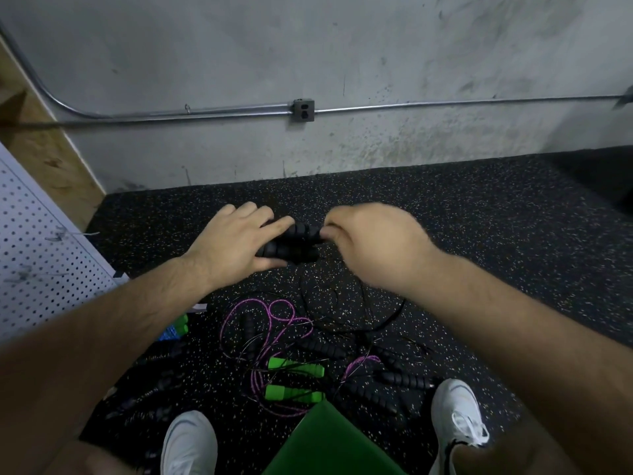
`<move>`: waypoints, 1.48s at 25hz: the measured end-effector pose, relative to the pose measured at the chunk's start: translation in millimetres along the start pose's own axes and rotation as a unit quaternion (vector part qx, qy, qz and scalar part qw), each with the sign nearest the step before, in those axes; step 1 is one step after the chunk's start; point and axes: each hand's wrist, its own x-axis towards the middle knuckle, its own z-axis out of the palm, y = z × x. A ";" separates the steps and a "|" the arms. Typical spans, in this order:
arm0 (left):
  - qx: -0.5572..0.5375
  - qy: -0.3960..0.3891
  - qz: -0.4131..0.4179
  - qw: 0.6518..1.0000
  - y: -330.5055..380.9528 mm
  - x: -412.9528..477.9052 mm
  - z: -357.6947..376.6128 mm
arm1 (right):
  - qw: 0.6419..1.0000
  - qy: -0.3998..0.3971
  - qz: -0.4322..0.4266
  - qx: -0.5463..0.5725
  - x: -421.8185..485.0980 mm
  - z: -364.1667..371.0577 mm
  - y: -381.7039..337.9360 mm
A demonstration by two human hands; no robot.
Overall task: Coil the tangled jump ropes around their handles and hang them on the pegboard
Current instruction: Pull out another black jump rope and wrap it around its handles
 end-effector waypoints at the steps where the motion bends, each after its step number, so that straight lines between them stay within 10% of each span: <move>1: -0.008 0.001 0.024 1.000 5.2 0.1 -0.2 | 1.000 0.022 0.000 -0.005 5.7 1.3 11.1; 8: -0.123 0.030 0.088 0.988 39.6 2.1 -14.4 | 0.990 0.003 0.036 0.139 30.8 31.2 72.5; 14: -0.154 0.060 -0.001 0.986 47.5 7.5 -24.1 | 0.887 -0.126 0.115 0.428 20.1 65.8 62.6; 22: -0.111 0.058 -0.075 0.989 33.3 10.6 -14.3 | 0.861 -0.216 0.140 0.439 3.2 77.2 21.3; 31: -0.060 0.021 -0.082 0.995 27.5 9.0 -8.7 | 0.911 -0.268 0.113 0.294 -2.9 38.0 -11.3; 37: -0.050 -0.017 -0.011 0.999 31.1 7.6 -11.4 | 0.998 -0.041 -0.025 -0.040 4.3 4.9 13.4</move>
